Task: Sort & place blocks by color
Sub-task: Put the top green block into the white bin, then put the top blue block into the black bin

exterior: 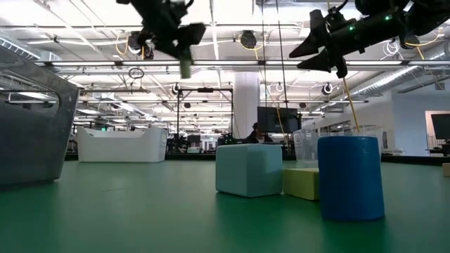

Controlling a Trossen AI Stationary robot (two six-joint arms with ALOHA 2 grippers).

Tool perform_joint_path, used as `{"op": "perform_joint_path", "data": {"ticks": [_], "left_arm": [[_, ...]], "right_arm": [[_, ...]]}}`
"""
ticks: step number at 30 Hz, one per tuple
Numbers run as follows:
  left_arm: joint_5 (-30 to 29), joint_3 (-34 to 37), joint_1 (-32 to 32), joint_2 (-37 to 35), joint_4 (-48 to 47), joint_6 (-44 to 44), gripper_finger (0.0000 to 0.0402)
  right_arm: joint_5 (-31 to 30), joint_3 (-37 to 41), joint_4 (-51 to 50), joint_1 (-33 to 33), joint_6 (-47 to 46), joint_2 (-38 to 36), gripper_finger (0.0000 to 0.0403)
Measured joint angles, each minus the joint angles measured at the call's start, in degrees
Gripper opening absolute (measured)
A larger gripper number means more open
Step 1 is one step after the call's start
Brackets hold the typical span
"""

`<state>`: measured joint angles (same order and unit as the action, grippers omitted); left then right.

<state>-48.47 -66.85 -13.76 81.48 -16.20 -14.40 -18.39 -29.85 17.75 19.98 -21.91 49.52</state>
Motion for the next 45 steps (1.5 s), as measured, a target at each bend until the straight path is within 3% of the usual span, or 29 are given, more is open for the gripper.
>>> {"op": "perform_joint_path", "data": {"ticks": [4,10,16,20,29,37,45], "left_arm": [[1.24,0.00,-4.72,0.13,-13.30,-7.74,0.0129],[13.06,0.05,-11.60,1.25,-29.61,-19.44,0.0129],[14.78,0.08,-14.26,2.67,-37.96,-28.30,0.0129],[15.61,0.04,-14.67,2.51,-39.93,-32.37,0.0129],[15.02,0.04,-14.99,2.53,-40.61,-33.67,0.0129],[15.05,0.04,-14.83,2.53,-40.59,-37.17,0.0229],[17.50,0.04,-13.28,2.53,-40.57,-38.71,0.0221]], "right_arm": [[0.12,0.00,0.03,0.63,-0.09,0.34,0.0196],[0.21,0.00,0.02,0.68,-2.38,2.77,0.0196],[0.47,0.00,-0.02,0.66,-6.15,6.47,0.0196],[0.80,0.00,-0.03,0.58,-7.10,8.63,0.0196],[7.67,0.00,-0.04,0.53,-3.79,12.80,0.0196],[15.50,0.00,1.02,0.53,4.47,16.77,0.0196],[23.44,0.00,3.72,0.53,13.93,23.85,0.0196]]}}
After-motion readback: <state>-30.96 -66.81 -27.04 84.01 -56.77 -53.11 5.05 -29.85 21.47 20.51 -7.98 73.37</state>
